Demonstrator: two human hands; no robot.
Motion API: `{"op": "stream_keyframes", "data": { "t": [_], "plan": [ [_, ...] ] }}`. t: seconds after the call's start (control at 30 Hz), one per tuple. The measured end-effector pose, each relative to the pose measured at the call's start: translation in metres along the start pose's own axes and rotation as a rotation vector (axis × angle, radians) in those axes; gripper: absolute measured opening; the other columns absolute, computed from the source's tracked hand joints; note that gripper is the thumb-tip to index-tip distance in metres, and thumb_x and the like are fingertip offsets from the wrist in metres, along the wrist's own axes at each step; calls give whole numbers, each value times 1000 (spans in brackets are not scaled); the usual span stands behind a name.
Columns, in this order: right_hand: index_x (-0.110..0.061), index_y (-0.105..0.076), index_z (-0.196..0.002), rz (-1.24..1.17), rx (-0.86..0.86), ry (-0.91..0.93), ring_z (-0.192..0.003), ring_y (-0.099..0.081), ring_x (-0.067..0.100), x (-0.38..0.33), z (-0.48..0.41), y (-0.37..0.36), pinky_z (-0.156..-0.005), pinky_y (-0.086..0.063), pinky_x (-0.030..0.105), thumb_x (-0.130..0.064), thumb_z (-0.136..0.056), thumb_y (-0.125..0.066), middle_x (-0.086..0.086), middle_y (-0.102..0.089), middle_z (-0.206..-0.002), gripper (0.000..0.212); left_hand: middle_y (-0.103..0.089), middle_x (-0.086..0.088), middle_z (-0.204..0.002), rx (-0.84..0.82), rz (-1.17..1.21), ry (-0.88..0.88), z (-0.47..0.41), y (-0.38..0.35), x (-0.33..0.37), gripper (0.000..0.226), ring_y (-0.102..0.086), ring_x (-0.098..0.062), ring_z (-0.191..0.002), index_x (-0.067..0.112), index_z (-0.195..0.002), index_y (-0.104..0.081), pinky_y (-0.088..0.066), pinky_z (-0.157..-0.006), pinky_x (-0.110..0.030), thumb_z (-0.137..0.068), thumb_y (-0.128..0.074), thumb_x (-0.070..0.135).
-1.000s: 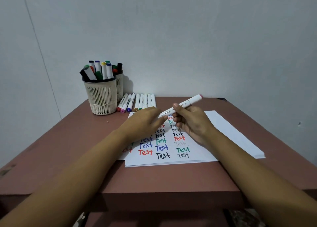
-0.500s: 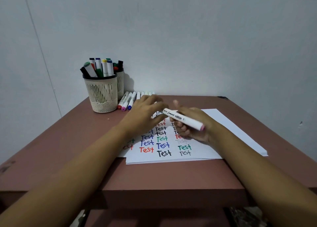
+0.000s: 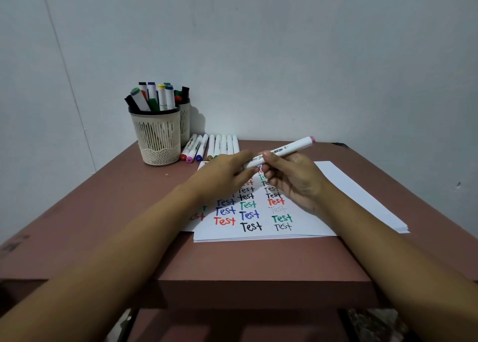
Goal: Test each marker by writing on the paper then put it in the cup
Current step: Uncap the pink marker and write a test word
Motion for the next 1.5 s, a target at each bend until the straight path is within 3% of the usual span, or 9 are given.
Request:
{"op": "stream_keyframes", "data": {
  "t": [0.13,0.2,0.27,0.37,0.5,0.67,0.93,1.23,1.5],
  "plan": [
    [-4,-64,-92,-13,-10,15,-54,-53,6,-1,1,-1,-50,-45,14,-11,-92,-56,1,-60,-61,11,-45,10,-60,43,103,58,1,3,-1,24,-42,-3,-53,37,-72,-41,-30,-52,-23,-91,-56,37],
    [-4,-63,-91,-22,14,22,-52,-52,7,-3,1,-1,-48,-44,15,-13,-94,-55,2,-58,-61,11,-48,9,-63,61,152,122,0,5,0,16,-43,-3,-53,27,-81,-52,-31,-51,-21,-86,-61,39],
    [-7,-61,-88,-60,94,26,-49,-51,9,-5,1,2,-46,-44,17,-17,-96,-53,4,-56,-62,14,-54,5,-71,77,173,206,0,6,0,31,-48,-6,-61,17,-94,-54,-35,-53,-19,-82,-65,43],
    [-7,-53,-90,-243,188,-6,-56,-64,20,-8,0,9,-51,-54,25,-23,-98,-49,15,-65,-72,19,-58,1,-82,94,159,266,1,8,-2,32,-52,-13,-75,16,-101,-53,-37,-61,-20,-87,-56,45],
    [-4,-47,-100,-359,170,-63,-74,-71,36,-8,2,13,-62,-60,35,-20,-99,-46,30,-67,-89,15,-55,4,-83,128,257,357,2,10,-10,27,-52,-13,-80,8,-102,-62,-38,-64,-20,-97,-41,24],
    [-8,-53,-79,-222,238,-5,-64,-65,26,-12,11,15,-59,-58,28,-7,-92,-57,13,-65,-67,13,-59,1,-92,132,283,406,6,13,-16,31,-56,-14,-83,10,-112,-62,-41,-66,-22,-95,-36,11],
    [-16,-41,-59,279,438,15,-40,-42,11,-24,22,15,-43,-34,21,-23,-86,-70,-1,-47,-42,40,-58,-3,-99,99,279,440,11,9,-26,35,-55,-17,-93,19,-121,-52,-39,-77,-24,-88,-62,24],
    [-10,-47,-61,524,615,21,-33,-45,12,-6,39,26,-43,-35,20,-8,-78,-53,8,-52,-53,18,-53,11,-75,91,243,454,6,4,-33,18,-48,0,-67,13,-99,-62,-34,-55,-15,-84,-67,24],
    [-9,-48,-61,519,615,19,-33,-45,14,-3,39,26,-43,-36,22,-8,-77,-53,11,-56,-55,17,-59,5,-84,69,266,464,5,5,-34,16,-55,-11,-81,16,-97,-62,-39,-62,-18,-85,-67,25]
  ]
}}
Point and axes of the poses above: each hand's wrist, its own z-axis away from the middle knuckle, its own y-axis out of the back of the hand, x = y × z, the point moved 2 cm from there along -z, towards the middle knuckle
